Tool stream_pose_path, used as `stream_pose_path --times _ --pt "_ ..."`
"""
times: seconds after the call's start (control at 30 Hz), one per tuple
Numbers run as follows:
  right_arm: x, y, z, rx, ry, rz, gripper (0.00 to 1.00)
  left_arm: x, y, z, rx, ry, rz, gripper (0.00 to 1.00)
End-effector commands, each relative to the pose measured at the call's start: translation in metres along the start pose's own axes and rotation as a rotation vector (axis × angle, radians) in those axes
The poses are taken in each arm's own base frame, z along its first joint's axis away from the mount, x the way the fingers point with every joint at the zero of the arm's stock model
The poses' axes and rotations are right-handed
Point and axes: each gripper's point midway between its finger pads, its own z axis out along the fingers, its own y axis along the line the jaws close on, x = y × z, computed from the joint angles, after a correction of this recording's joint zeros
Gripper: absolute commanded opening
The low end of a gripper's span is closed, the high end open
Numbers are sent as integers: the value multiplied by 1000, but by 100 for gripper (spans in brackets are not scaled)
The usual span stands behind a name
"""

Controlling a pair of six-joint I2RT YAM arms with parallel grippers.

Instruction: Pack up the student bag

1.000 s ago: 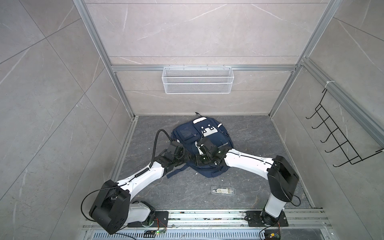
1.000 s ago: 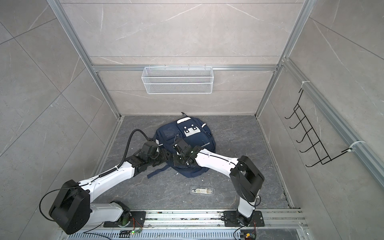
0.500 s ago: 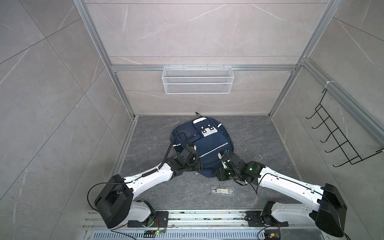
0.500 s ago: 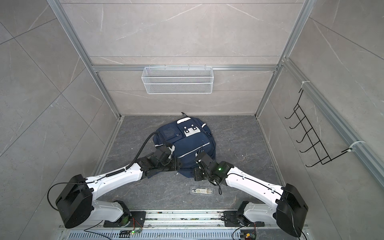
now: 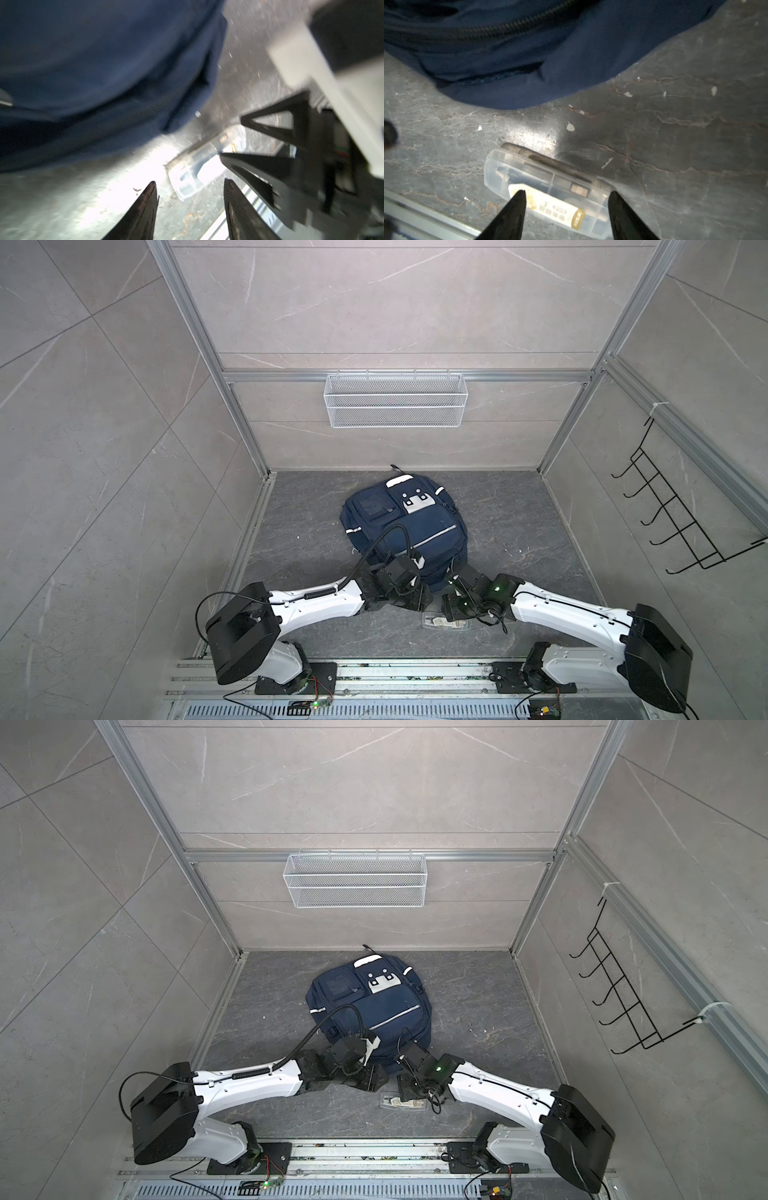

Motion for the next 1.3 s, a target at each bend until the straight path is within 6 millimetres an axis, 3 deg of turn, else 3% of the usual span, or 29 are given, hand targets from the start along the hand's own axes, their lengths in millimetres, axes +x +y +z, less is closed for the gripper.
stream_pose_path --times 0.0,0.13,0.6,0.97,1.27 --pt "0 2 12 2 13 15 66 21 -15 9 55 46 12 54" --pt "3 2 18 3 28 21 66 38 -20 14 53 71 6 54" --pt "34 -13 20 -1 89 74 66 73 -41 30 100 140 26 54" --pt "53 -13 13 -27 106 96 65 67 -32 39 61 97 2 54" --pt "50 -16 6 -9 68 115 65 65 -36 57 69 103 -19 54"
